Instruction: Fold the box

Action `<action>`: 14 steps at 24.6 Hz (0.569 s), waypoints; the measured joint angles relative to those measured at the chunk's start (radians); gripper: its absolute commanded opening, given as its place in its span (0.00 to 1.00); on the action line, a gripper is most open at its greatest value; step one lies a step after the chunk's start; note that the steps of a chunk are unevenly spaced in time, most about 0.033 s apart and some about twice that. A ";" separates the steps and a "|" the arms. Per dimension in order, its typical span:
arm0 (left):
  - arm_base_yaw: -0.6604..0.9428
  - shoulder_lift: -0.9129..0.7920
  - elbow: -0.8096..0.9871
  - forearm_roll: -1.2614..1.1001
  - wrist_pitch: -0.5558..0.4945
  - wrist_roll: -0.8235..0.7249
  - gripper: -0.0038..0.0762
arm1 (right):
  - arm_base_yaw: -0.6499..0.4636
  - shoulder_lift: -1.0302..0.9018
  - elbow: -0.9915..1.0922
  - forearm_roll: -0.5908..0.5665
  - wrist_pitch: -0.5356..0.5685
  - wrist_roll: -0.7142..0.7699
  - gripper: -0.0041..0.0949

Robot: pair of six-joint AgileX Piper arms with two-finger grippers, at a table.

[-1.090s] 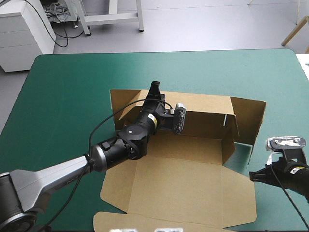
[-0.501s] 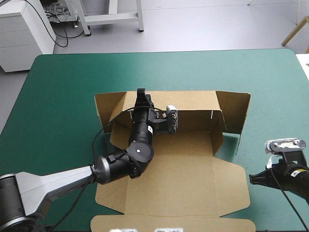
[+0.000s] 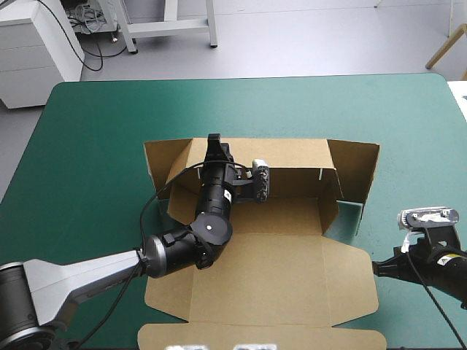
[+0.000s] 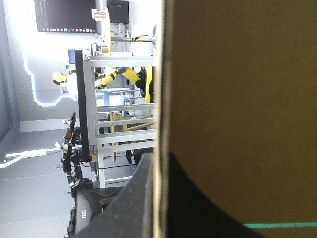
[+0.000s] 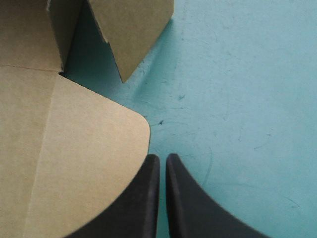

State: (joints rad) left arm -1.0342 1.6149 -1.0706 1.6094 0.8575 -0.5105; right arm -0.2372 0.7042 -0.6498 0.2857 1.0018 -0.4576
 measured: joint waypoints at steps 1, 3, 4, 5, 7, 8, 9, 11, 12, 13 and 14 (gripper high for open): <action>0.000 0.000 0.000 0.000 0.000 0.000 0.04 | 0.000 0.000 0.000 0.012 -0.001 0.000 0.34; 0.000 0.000 0.000 0.000 0.000 0.002 0.04 | 0.000 0.000 0.003 0.021 -0.008 -0.001 0.54; 0.000 0.000 0.000 0.000 0.000 0.003 0.04 | 0.000 0.000 0.007 0.023 -0.011 -0.001 0.62; 0.000 0.000 0.000 0.000 0.000 0.004 0.04 | 0.000 0.000 0.018 0.025 -0.021 -0.001 0.70; 0.000 0.000 0.000 0.000 0.000 0.004 0.04 | 0.000 0.000 0.058 0.040 -0.053 -0.001 0.81; 0.000 0.000 0.000 0.000 0.000 0.004 0.04 | 0.000 0.000 0.074 0.053 -0.068 -0.001 0.80; 0.000 0.000 0.000 0.000 0.000 0.004 0.04 | 0.000 0.000 0.092 0.090 -0.085 -0.005 0.79; 0.000 0.000 0.000 0.000 0.000 0.004 0.04 | 0.000 0.000 0.093 0.129 -0.097 -0.005 0.76; 0.000 0.000 0.000 0.000 0.000 0.004 0.04 | 0.000 0.000 0.093 0.153 -0.104 -0.005 0.75; 0.000 0.000 0.000 0.000 0.000 0.004 0.04 | 0.000 0.000 0.093 0.172 -0.108 -0.005 0.72; 0.000 0.000 0.000 0.000 0.000 0.004 0.04 | 0.000 0.000 0.093 0.216 -0.113 -0.005 0.71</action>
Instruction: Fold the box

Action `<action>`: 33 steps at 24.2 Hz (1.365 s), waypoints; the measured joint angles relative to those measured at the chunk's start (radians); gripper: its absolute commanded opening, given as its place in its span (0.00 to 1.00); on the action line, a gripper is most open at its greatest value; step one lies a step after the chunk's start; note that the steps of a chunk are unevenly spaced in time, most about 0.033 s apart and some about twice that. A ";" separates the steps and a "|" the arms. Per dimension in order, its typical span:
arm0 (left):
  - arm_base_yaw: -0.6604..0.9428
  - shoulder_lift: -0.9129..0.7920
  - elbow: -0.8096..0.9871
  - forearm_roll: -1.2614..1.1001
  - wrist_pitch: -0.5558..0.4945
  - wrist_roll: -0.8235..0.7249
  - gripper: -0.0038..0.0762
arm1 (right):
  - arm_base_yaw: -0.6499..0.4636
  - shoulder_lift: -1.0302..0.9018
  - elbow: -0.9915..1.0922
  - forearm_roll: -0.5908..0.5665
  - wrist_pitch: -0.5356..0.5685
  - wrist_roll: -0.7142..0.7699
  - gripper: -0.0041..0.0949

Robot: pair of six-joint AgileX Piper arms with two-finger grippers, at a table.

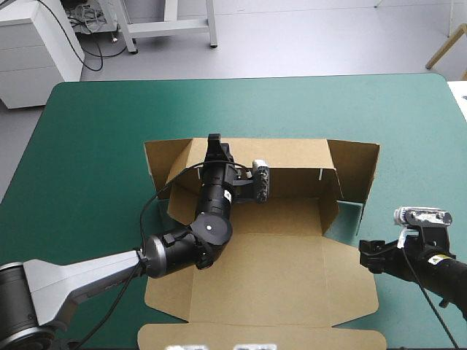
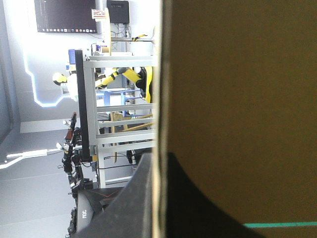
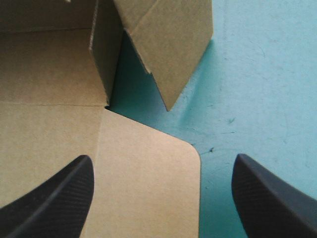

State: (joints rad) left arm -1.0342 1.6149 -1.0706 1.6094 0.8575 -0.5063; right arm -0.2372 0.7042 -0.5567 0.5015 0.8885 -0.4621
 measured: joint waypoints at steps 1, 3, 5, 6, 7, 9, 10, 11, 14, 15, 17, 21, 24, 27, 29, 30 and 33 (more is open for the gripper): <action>0.000 0.000 0.000 0.000 0.000 0.000 0.04 | 0.000 0.000 0.000 0.010 0.000 0.000 0.69; 0.000 0.000 0.000 0.000 0.000 0.000 0.04 | 0.000 0.000 -0.004 0.021 0.005 0.000 0.67; 0.000 0.000 0.000 0.000 0.000 0.000 0.04 | 0.000 0.000 -0.052 0.018 0.027 0.000 0.67; 0.000 0.000 0.000 0.000 0.000 0.000 0.04 | 0.000 0.000 -0.101 0.014 0.035 0.003 0.67; 0.000 0.000 0.000 0.000 0.000 0.000 0.04 | 0.000 0.002 -0.146 0.012 0.038 0.008 0.67; 0.000 0.000 0.000 0.000 -0.001 0.000 0.04 | 0.000 0.031 -0.265 0.007 0.041 0.018 0.66; 0.000 0.000 0.000 0.000 -0.002 0.000 0.04 | 0.000 0.068 -0.344 0.007 0.042 0.022 0.66; 0.000 0.000 0.000 0.000 -0.002 0.000 0.04 | 0.000 0.095 -0.387 0.007 0.044 0.025 0.66; 0.000 0.000 0.000 0.000 -0.002 0.000 0.04 | 0.000 0.271 -0.585 0.008 0.051 0.040 0.66; 0.000 0.000 0.000 0.000 -0.002 0.000 0.04 | 0.000 0.316 -0.627 0.013 0.058 0.041 0.66; 0.000 0.000 0.000 0.000 -0.002 0.000 0.04 | 0.000 0.399 -0.708 0.030 0.074 0.025 0.66; 0.000 0.000 0.000 0.000 -0.002 0.000 0.04 | 0.001 0.630 -0.879 0.123 0.120 -0.037 0.63; 0.000 0.000 0.000 0.000 -0.002 0.000 0.04 | 0.027 0.716 -0.921 0.131 0.121 -0.046 0.62; 0.000 0.000 0.000 0.000 -0.002 0.000 0.04 | 0.073 0.796 -0.930 0.130 0.110 -0.053 0.61; 0.000 0.000 0.000 0.000 -0.002 0.000 0.04 | 0.097 0.846 -0.930 0.128 0.098 -0.055 0.61; 0.000 0.000 0.000 0.000 -0.002 0.000 0.04 | 0.104 0.864 -0.930 0.128 0.091 -0.055 0.61; 0.000 0.000 0.000 0.000 -0.002 0.000 0.04 | 0.106 0.915 -0.930 0.121 0.083 -0.052 0.61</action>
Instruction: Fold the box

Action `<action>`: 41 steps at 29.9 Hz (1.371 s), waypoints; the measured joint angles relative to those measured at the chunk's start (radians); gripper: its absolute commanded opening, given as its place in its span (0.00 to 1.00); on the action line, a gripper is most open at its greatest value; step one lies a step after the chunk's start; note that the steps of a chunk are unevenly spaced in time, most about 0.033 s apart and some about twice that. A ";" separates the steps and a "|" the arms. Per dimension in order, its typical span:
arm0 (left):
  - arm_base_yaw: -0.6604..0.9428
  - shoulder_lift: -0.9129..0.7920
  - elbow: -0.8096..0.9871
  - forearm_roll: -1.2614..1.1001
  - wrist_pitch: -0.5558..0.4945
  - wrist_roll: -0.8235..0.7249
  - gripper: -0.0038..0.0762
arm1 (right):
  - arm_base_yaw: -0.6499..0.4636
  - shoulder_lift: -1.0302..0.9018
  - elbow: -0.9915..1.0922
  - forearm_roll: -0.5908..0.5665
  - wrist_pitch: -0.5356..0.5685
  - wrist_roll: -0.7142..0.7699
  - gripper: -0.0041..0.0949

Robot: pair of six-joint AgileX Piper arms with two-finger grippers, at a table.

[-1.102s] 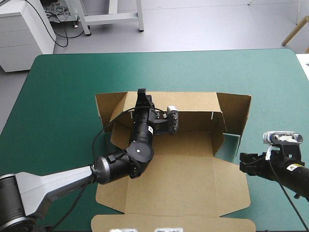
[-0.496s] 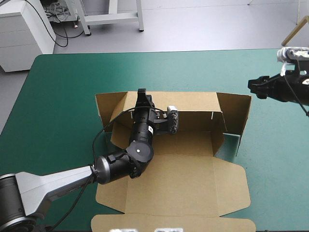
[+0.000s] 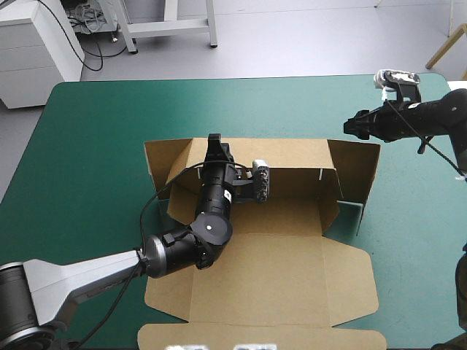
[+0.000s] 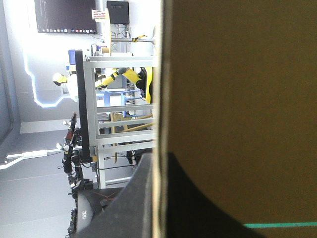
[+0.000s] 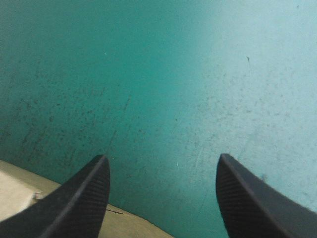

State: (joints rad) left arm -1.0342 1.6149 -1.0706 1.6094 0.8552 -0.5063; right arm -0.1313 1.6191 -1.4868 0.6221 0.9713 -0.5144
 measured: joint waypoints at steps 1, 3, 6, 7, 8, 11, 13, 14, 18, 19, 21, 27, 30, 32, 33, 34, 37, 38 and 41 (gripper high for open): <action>0.000 0.000 0.000 0.000 0.000 0.000 0.04 | 0.000 0.013 0.000 -0.011 0.001 0.001 0.61; 0.000 0.000 0.000 0.000 0.000 0.000 0.04 | 0.000 0.026 0.000 -0.032 0.010 0.003 0.61; 0.000 0.000 0.000 0.000 0.000 0.000 0.04 | 0.000 0.028 0.000 -0.074 0.038 0.004 0.61; 0.000 0.000 0.000 0.000 0.000 0.000 0.04 | 0.000 0.028 0.000 -0.086 0.051 0.004 0.61; 0.000 0.000 0.000 0.000 0.000 0.000 0.04 | 0.000 0.028 0.000 -0.098 0.069 0.004 0.61; 0.000 0.000 0.000 0.000 0.000 0.000 0.04 | 0.000 0.028 0.000 -0.118 0.126 0.003 0.61; 0.000 0.000 0.000 0.000 0.000 0.000 0.04 | 0.000 0.028 0.000 -0.121 0.161 0.003 0.61; 0.000 0.000 0.000 0.001 0.000 0.000 0.04 | 0.000 0.028 0.000 -0.121 0.168 0.003 0.61; 0.000 0.000 0.000 0.001 0.001 0.000 0.04 | 0.000 0.013 0.022 -0.120 0.209 0.003 0.61; 0.000 0.000 0.000 0.001 0.001 0.000 0.04 | 0.000 0.001 0.040 -0.118 0.213 0.003 0.61; 0.000 0.000 0.000 0.001 0.002 0.000 0.04 | 0.000 -0.029 0.082 -0.117 0.219 -0.002 0.61; 0.000 0.000 0.000 0.000 0.002 0.000 0.04 | 0.000 -0.157 0.224 -0.073 0.204 -0.075 0.61; 0.000 0.000 0.000 0.000 0.002 0.000 0.04 | 0.000 -0.217 0.296 -0.034 0.181 -0.137 0.61; 0.000 0.000 0.000 0.000 0.002 0.000 0.04 | 0.000 -0.248 0.347 -0.004 0.158 -0.192 0.61; 0.000 0.000 0.000 0.000 0.003 0.000 0.04 | 0.000 -0.258 0.367 0.011 0.150 -0.216 0.61; 0.000 0.000 0.000 0.000 0.003 0.000 0.04 | 0.000 -0.268 0.392 0.030 0.139 -0.247 0.61; 0.000 0.000 0.000 0.000 0.003 0.000 0.04 | 0.000 -0.280 0.452 0.085 0.124 -0.353 0.61; 0.000 0.000 0.000 0.000 0.003 0.000 0.04 | 0.000 -0.280 0.467 0.097 0.119 -0.386 0.61; 0.000 0.000 0.000 0.000 0.004 0.000 0.04 | 0.000 -0.280 0.494 0.119 0.119 -0.447 0.61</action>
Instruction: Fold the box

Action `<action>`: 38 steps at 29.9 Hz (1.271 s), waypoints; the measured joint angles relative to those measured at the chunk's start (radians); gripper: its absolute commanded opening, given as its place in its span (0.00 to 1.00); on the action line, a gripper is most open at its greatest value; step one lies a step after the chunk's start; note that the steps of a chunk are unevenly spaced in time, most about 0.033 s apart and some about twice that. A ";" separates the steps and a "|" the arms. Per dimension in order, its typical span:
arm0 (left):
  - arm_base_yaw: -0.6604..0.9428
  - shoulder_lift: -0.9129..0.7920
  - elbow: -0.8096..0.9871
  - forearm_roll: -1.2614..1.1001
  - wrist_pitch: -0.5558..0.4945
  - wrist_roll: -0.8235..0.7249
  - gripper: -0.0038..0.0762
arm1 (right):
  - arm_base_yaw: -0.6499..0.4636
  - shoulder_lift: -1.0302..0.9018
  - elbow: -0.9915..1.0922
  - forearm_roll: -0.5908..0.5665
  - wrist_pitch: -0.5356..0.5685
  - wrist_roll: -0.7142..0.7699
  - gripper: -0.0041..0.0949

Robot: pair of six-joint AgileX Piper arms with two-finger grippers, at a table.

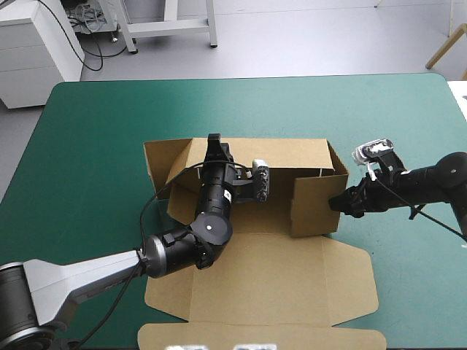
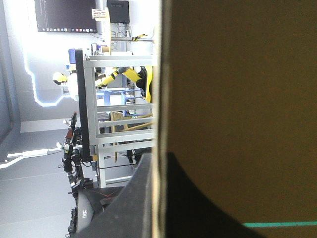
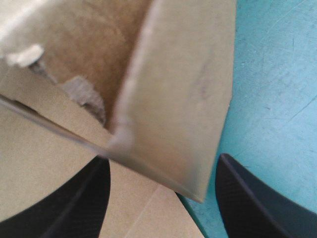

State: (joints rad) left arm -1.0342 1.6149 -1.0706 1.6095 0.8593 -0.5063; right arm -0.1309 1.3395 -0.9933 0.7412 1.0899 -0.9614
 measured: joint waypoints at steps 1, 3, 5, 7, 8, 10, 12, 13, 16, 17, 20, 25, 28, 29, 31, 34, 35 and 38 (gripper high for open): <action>0.000 0.000 0.000 0.000 0.000 0.000 0.04 | 0.000 0.000 0.002 0.005 -0.001 -0.012 0.61; 0.000 0.000 0.000 0.000 0.000 0.000 0.04 | 0.000 0.000 0.003 0.013 -0.003 -0.032 0.61; 0.000 0.000 0.000 0.000 0.000 0.000 0.04 | 0.001 0.000 0.004 0.020 -0.005 -0.044 0.61; 0.000 0.000 0.000 0.000 0.000 0.000 0.04 | 0.001 0.000 0.005 0.024 -0.005 -0.055 0.61; 0.000 0.000 0.000 0.000 0.000 0.000 0.04 | 0.001 0.000 0.005 0.025 -0.005 -0.057 0.61; 0.000 0.000 0.000 0.000 0.000 0.000 0.04 | 0.001 0.000 0.006 0.031 -0.005 -0.059 0.61; 0.000 0.000 0.000 -0.001 0.000 0.000 0.04 | 0.003 0.000 0.006 0.046 -0.003 -0.061 0.61; 0.000 0.000 0.000 -0.001 0.000 0.000 0.04 | 0.010 0.000 0.006 0.053 -0.002 -0.058 0.61; 0.000 0.000 0.000 -0.001 0.000 0.000 0.04 | 0.056 0.000 0.006 0.061 -0.012 -0.033 0.61; 0.000 0.000 0.000 -0.002 0.000 0.000 0.04 | 0.080 0.000 0.006 0.062 -0.022 -0.023 0.61; 0.000 0.000 0.000 -0.005 0.010 0.000 0.04 | 0.151 0.000 0.006 0.051 -0.095 0.016 0.61; 0.001 0.000 0.000 -0.013 0.037 0.000 0.04 | 0.253 0.000 0.006 -0.049 -0.247 0.161 0.59; 0.001 0.000 0.000 -0.014 0.038 0.000 0.04 | 0.279 0.000 0.006 -0.120 -0.300 0.252 0.57; 0.001 0.000 0.000 -0.014 0.038 0.000 0.04 | 0.282 0.000 0.006 -0.134 -0.314 0.273 0.56; 0.001 0.000 0.000 -0.014 0.039 0.000 0.04 | 0.283 0.000 0.006 -0.147 -0.342 0.304 0.54; 0.001 0.000 0.000 -0.014 0.041 0.000 0.04 | 0.284 0.000 0.021 -0.148 -0.411 0.333 0.53; 0.001 0.000 0.000 -0.014 0.041 0.000 0.04 | 0.284 0.000 0.034 -0.140 -0.446 0.336 0.52; 0.001 0.000 0.000 -0.011 0.036 0.000 0.04 | 0.296 0.000 0.099 -0.105 -0.549 0.331 0.49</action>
State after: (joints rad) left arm -1.0331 1.6149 -1.0706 1.5988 0.8953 -0.5063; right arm 0.1650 1.3395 -0.8946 0.6362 0.5406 -0.6304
